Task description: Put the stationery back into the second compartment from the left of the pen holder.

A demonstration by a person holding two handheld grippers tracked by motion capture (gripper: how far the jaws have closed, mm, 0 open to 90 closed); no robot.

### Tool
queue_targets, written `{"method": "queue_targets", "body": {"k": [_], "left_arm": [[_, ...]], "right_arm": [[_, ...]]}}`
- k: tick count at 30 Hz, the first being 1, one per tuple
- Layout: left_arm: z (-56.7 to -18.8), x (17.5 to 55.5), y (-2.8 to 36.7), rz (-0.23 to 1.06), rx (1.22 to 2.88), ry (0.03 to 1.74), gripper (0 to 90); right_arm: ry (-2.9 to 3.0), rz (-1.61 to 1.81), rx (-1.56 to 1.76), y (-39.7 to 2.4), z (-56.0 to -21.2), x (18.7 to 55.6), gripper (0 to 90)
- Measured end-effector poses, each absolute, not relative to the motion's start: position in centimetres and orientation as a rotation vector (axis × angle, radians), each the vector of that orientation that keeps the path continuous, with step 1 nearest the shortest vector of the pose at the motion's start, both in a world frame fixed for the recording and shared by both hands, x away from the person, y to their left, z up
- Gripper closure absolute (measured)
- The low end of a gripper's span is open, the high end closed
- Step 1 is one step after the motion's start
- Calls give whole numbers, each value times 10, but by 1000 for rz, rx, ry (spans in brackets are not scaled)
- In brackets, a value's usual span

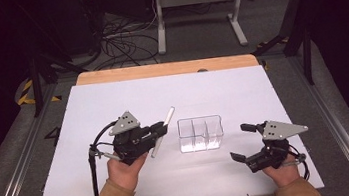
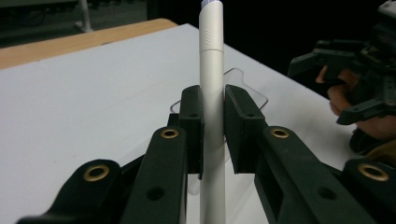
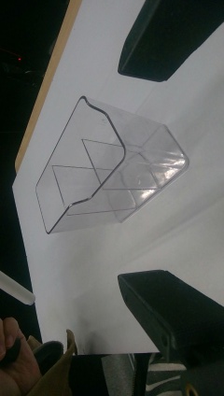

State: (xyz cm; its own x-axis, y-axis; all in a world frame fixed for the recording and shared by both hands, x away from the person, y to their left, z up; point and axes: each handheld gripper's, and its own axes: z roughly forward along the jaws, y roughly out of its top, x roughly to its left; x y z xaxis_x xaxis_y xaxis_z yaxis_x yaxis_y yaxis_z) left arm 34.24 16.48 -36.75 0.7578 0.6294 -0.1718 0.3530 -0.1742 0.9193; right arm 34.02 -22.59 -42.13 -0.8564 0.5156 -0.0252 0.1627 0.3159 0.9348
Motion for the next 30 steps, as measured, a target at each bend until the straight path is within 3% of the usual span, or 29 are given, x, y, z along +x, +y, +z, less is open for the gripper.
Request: {"method": "queue_targets", "body": {"k": [30], "left_arm": [[-358, 348, 152, 309, 1686, 573, 782]], "right_arm": [[2271, 1563, 604, -225, -421, 340, 25]]}}
